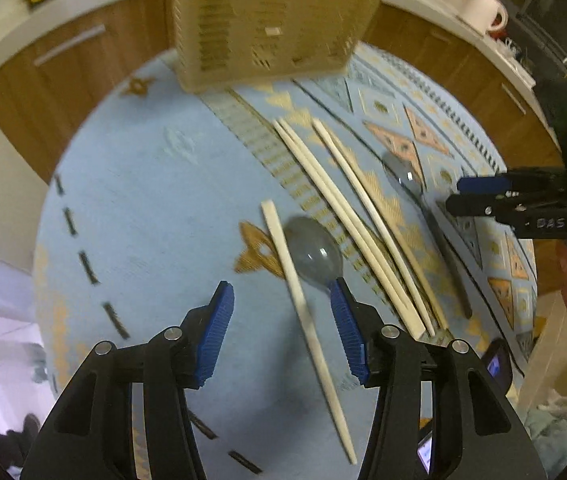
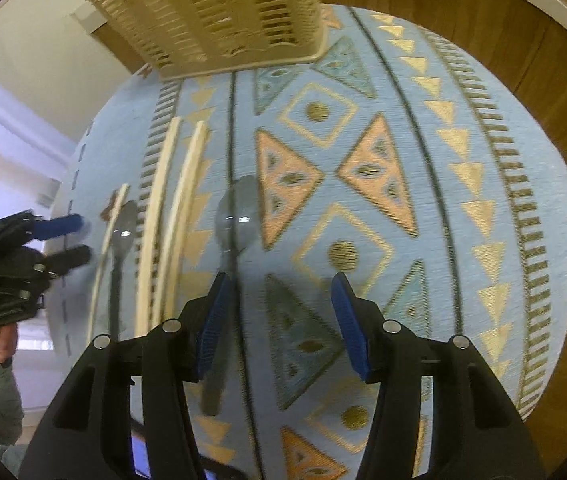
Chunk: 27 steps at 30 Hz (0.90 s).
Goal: Organize utensils
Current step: 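Move both open tools back down to the remaining utensils, then close the right tool on a clear spoon while the left tool grasps a wooden chopstick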
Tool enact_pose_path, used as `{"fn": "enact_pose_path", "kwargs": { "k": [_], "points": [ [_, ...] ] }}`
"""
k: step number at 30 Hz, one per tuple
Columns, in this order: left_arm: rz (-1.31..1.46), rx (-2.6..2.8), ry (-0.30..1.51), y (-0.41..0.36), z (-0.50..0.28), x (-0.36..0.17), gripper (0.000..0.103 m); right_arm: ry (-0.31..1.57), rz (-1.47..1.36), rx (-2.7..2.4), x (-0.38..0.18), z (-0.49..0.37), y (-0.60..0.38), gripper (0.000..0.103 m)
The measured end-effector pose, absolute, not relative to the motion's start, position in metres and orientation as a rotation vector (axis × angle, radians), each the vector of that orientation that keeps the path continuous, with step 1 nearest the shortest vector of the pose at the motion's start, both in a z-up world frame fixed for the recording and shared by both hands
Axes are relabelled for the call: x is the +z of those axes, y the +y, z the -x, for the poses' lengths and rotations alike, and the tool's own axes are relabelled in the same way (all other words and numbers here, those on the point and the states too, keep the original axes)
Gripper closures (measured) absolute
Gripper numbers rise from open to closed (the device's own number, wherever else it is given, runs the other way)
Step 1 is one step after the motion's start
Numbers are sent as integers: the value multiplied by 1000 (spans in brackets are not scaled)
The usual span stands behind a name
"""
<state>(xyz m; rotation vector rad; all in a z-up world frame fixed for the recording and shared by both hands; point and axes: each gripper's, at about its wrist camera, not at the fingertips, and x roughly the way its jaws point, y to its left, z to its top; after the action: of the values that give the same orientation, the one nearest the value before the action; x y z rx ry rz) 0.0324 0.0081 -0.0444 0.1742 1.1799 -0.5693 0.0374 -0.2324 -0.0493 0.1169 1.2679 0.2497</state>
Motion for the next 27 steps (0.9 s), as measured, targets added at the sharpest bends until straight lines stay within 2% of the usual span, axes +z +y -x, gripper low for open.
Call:
{"fn": "enact_pose_path", "kwargs": {
  "k": [2, 3, 4, 5, 7, 16, 18, 19, 21, 22, 27],
  "points": [
    [-208, -555, 1198, 3, -30, -50, 55, 1264, -102, 272, -46, -37, -223, 54],
    [-230, -537, 1205, 1, -29, -54, 57, 1267, -95, 276, -46, -37, -219, 58],
    [-248, -530, 1193, 0, -28, -53, 59, 1279, -91, 283, -48, -38, -214, 65],
    [-271, -520, 1196, -2, -27, -53, 60, 1292, -89, 284, -50, -40, -210, 67],
    [-299, -505, 1198, -4, -24, -52, 63, 1320, -90, 286, -55, -43, -203, 69],
    [-406, -478, 1206, -15, -26, -53, 62, 1359, 68, 210, -60, -52, -167, 69],
    [-417, -475, 1205, -16, -25, -53, 64, 1349, 131, 185, -61, -51, -159, 81],
    [-419, -478, 1206, -17, -25, -52, 68, 1341, 161, 179, -61, -50, -155, 88],
    [-422, -482, 1203, -18, -23, -51, 77, 1339, 178, 181, -62, -50, -151, 90],
    [-427, -480, 1200, -18, -22, -50, 91, 1340, 179, 181, -62, -51, -150, 92],
    [-386, -471, 1197, -19, -25, -52, 99, 1333, 155, 177, -61, -51, -159, 93]
  ]
}}
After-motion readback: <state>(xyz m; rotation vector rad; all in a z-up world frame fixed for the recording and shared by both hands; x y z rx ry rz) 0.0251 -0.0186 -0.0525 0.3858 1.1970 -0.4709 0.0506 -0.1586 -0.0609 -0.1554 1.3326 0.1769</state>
